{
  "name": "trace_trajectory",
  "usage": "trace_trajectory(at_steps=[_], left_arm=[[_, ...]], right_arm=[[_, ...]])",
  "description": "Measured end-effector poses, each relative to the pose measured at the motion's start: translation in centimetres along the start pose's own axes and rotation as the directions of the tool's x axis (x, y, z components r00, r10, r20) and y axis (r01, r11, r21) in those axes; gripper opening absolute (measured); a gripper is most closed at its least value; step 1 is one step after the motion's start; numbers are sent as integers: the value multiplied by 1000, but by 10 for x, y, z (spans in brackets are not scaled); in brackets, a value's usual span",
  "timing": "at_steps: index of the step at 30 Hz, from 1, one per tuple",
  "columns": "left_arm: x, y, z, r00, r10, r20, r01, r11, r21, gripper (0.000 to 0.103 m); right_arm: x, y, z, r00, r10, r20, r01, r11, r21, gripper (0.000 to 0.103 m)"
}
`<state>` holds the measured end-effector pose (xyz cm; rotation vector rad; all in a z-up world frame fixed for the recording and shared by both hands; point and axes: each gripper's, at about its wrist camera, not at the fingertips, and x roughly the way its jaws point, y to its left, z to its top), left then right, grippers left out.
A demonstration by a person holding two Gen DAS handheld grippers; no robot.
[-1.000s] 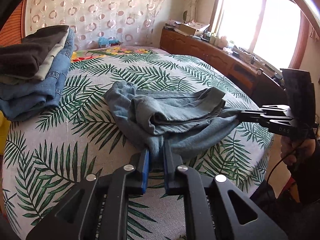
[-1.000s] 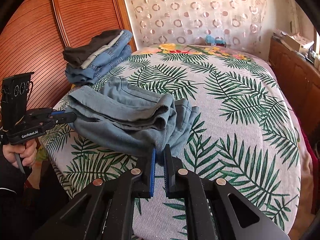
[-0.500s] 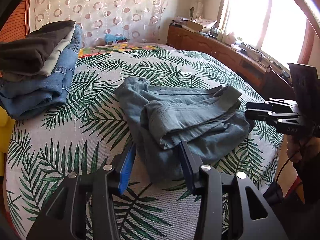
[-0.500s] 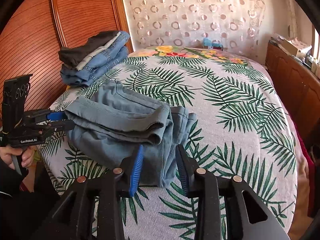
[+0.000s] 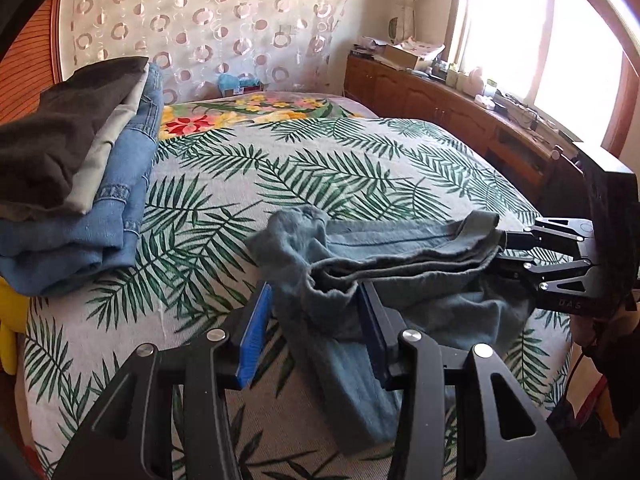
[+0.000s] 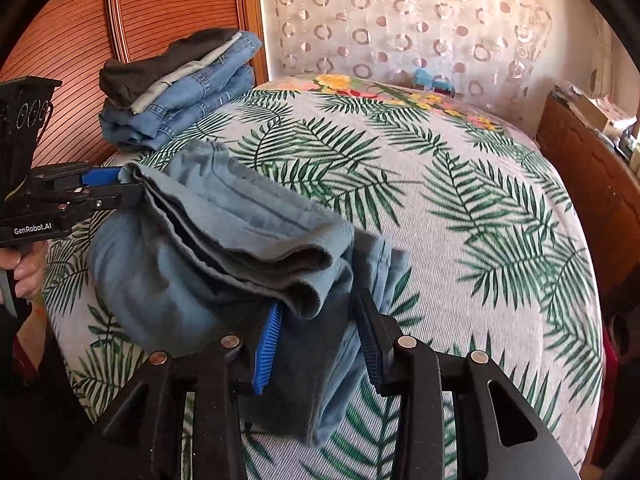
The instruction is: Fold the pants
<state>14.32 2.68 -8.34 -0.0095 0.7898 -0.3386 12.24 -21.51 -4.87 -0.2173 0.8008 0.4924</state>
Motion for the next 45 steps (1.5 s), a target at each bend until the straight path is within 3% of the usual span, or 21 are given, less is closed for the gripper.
trace_trajectory(at_steps=[9,14,20,21,23,27,30,33,34,36,38,45], left_arm=[[10,3,7,999,-40,5,40,999,-3,45],[16,-2,14,999,-53,5,52,998,22,21],[10,-2,21,997,-64,40,63,998,22,13],[7,-2,23,996,-67,54,66,998,13,13],[3,0,29,993,-86,76,87,996,-8,13],[10,-4,35,996,-52,71,52,999,1,15],[20,-5,35,999,0,40,0,1000,3,22],[19,-3,30,999,7,35,-7,1000,3,36],[17,-2,28,999,5,39,-6,1000,4,45],[13,-1,24,999,-3,43,3,1000,0,52],[13,1,19,1000,-6,22,6,1000,-4,73],[15,-1,1,1000,0,-10,-1,1000,-13,76]], right_arm=[[26,-15,27,999,39,21,-40,999,21,38],[40,-25,36,997,72,11,-73,996,59,38],[43,-28,35,997,76,22,-77,995,70,38],[40,-29,33,997,74,29,-76,994,76,34],[35,-30,31,996,75,49,-79,992,97,14],[22,-33,29,993,46,112,-62,988,138,10],[21,-29,30,994,-1,113,-15,991,134,10],[28,-27,30,996,-19,85,8,991,130,10],[31,-28,29,997,-20,74,10,991,133,10],[33,-28,30,998,-9,67,0,990,139,10],[32,-28,31,998,-4,66,-5,990,142,10],[26,-25,34,998,-23,56,17,994,110,18]])
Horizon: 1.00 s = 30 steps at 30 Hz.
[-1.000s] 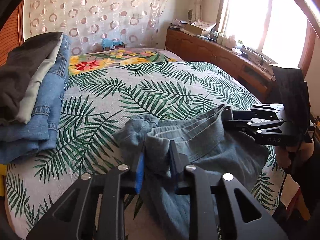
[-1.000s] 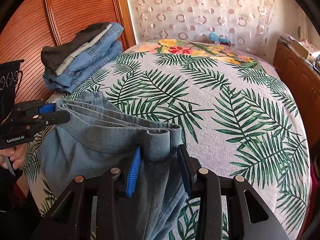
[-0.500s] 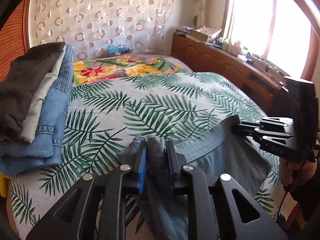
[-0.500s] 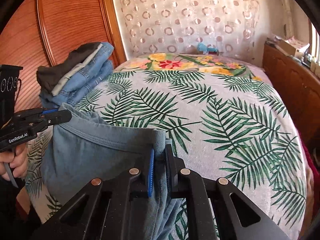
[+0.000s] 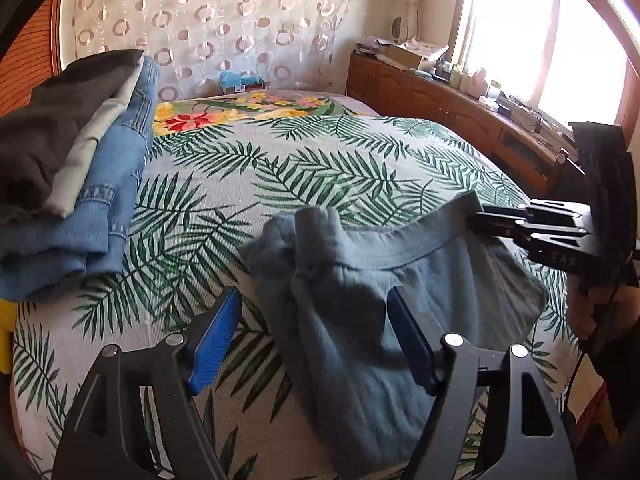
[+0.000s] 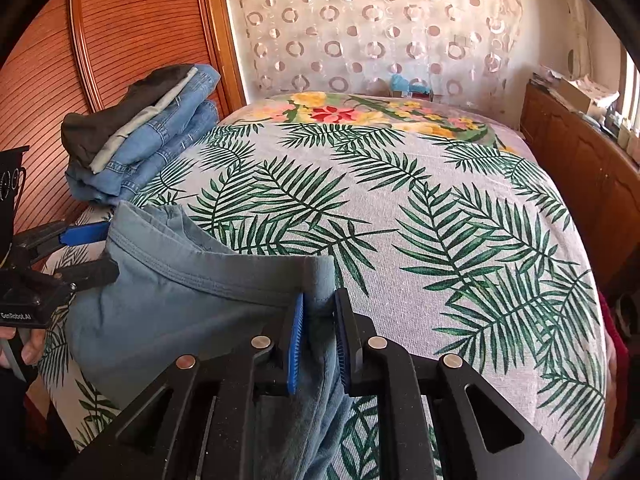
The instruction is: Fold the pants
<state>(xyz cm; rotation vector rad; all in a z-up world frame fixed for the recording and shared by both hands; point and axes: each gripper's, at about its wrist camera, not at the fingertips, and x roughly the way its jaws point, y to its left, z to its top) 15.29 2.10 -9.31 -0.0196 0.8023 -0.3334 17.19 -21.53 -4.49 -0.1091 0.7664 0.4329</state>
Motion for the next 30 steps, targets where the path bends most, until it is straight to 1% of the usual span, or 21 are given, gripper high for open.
trace_trajectory(at_steps=[2,4,5,6,8,17,19,21,24,30], left_arm=[[2,-1,-4,1000,6,-12,-6,1000,2,76],[5,-2,-7,1000,7,-26,-7,1000,5,76],[7,-3,-9,999,10,-32,-10,1000,6,76],[9,-3,-10,999,12,-37,-12,1000,7,76],[13,-2,-11,999,12,-52,-12,1000,4,76],[14,-3,-13,998,13,-56,-12,1000,4,76],[14,-2,-13,998,13,-56,-13,1000,5,76],[14,-2,-13,998,13,-56,-13,1000,5,76],[14,-2,-13,998,13,-56,-13,1000,5,76],[14,-2,-13,998,13,-56,-12,1000,6,77]], right_arm=[[-5,2,-2,1000,-2,-1,2,1000,-10,24],[-11,4,-6,1000,4,3,-3,1000,-20,27],[-15,6,-8,1000,10,3,-10,1000,-27,31],[-17,7,-10,1000,15,2,-15,999,-31,38],[-20,11,-14,1000,25,-6,-25,999,-41,46],[-3,19,-18,999,-3,-50,0,997,-74,51],[-1,22,-20,999,-6,-46,2,996,-87,55],[1,24,-20,999,-1,-54,-4,996,-94,64],[5,29,-20,998,1,-66,-9,993,-120,73],[7,30,-20,998,-1,-71,-8,992,-125,73]])
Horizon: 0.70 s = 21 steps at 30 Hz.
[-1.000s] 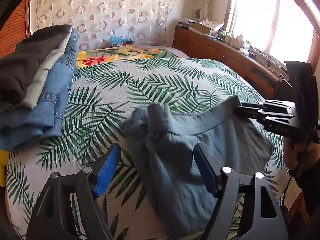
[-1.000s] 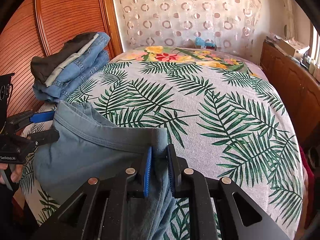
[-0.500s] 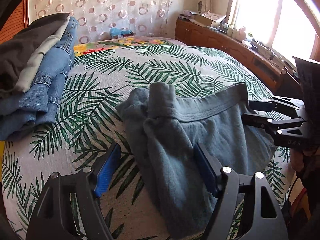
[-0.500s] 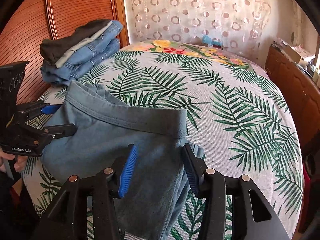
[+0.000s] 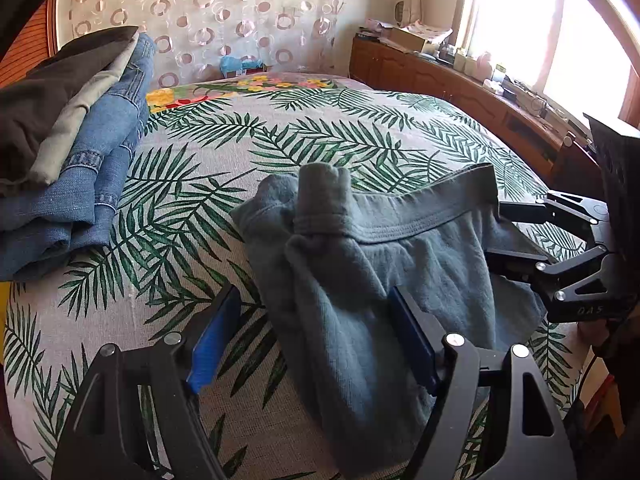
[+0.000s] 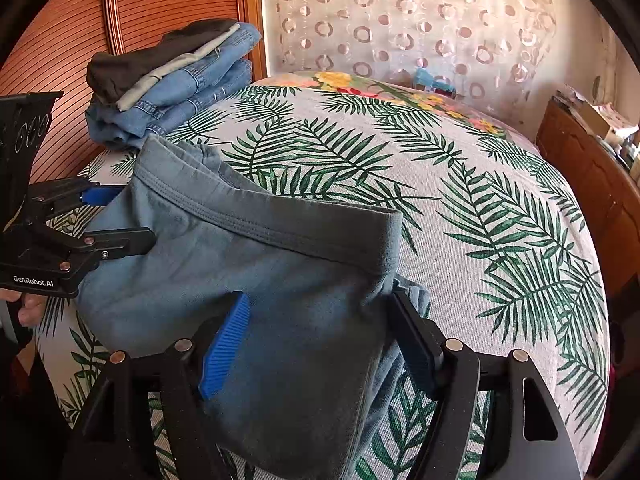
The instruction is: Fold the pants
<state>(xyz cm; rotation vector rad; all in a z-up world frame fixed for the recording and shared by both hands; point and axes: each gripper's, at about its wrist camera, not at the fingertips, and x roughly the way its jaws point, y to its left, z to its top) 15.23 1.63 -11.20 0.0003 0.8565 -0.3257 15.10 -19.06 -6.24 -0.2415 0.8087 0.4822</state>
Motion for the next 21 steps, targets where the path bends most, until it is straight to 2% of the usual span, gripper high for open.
trace_trajectory(at_steps=[2,7,12,19,21], left_arm=[[0,0,0,1000,1,1,-1,1000,0,77],[0,0,0,1000,1,1,-1,1000,0,77],[0,0,0,1000,1,0,-1,1000,1,77],[0,0,0,1000,1,0,-1,1000,0,77],[0,0,0,1000,1,0,-1,1000,1,77]], right_arm=[[-2,0,-1,1000,0,-9,0,1000,9,73],[-27,-5,-14,1000,22,8,-23,999,42,64],[-47,-12,-39,998,61,-3,-60,995,80,50],[-61,-24,-57,995,96,-11,-94,988,126,36],[-64,-27,-59,994,109,-12,-107,986,125,27]])
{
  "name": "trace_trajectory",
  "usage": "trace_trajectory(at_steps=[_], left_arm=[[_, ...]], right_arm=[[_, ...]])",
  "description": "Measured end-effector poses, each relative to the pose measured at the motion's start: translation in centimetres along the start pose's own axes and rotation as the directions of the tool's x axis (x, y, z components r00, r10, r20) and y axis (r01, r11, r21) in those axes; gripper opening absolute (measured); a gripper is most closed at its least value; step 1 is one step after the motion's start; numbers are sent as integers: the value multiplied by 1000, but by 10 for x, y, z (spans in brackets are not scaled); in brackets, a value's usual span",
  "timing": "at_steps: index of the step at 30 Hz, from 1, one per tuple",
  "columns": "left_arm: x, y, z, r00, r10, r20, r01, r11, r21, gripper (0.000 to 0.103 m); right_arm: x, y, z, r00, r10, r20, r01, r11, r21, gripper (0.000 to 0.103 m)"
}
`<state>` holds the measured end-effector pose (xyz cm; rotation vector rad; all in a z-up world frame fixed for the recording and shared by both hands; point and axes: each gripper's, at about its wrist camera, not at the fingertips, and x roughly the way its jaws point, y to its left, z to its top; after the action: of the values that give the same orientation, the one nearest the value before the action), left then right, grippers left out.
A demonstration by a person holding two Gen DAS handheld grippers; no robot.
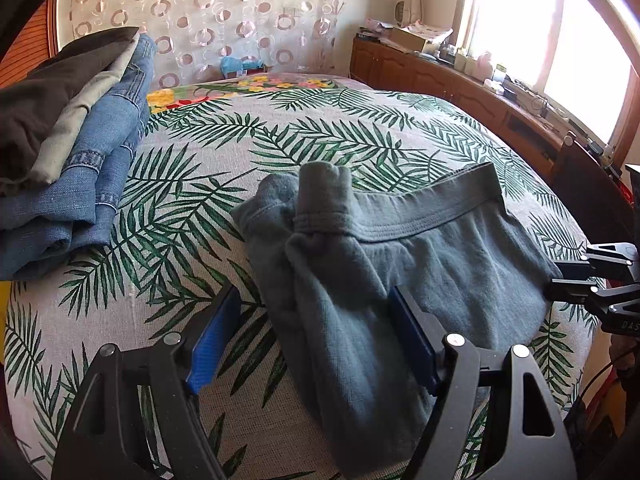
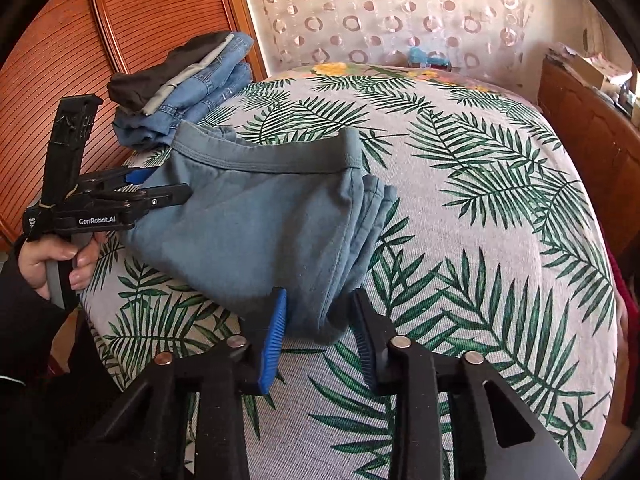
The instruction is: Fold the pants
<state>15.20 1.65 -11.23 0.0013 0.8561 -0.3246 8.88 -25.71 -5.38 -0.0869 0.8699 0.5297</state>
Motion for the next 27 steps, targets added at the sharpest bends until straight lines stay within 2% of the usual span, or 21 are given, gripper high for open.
trace_trajectory(at_steps=[1,3,4,7,11,14,18,20,22,26,27], left_arm=[[0,0,0,1000,0,0,0,1000,0,77],[0,0,0,1000,0,0,0,1000,0,77],[0,0,0,1000,-1,1,1,1000,0,77],[1,0,0,1000,0,1,0,1000,0,77],[-4,3,-3,1000,-2,11,2,1000,-15,77],[-17,7,-8,999,-33,27,34,999,-43,77],[-35,8,-11,998,-32,55,34,999,-39,77],[-40,9,-11,997,-34,62,37,999,-39,73],[-43,8,-11,997,-36,67,38,999,-37,72],[-45,8,-9,997,-40,72,42,999,-28,57],[-45,7,-9,996,-44,73,46,999,-25,56]], right_arm=[[0,2,0,1000,3,-2,-3,1000,-4,25],[-3,3,0,1000,5,0,-5,1000,-14,10],[-5,3,0,1000,1,3,-1,1000,-19,8],[-14,3,0,999,-35,26,36,999,-31,7],[-12,5,-2,999,-32,20,33,999,-29,7],[-12,6,-3,999,-31,23,31,999,-30,7],[-16,6,-1,999,-31,34,32,999,-27,7],[-20,6,1,998,-41,46,42,999,-20,7],[-26,6,3,997,-48,61,49,999,-15,18],[-34,5,6,995,-58,78,59,998,-4,25],[-34,5,7,995,-66,79,67,998,-6,30]])
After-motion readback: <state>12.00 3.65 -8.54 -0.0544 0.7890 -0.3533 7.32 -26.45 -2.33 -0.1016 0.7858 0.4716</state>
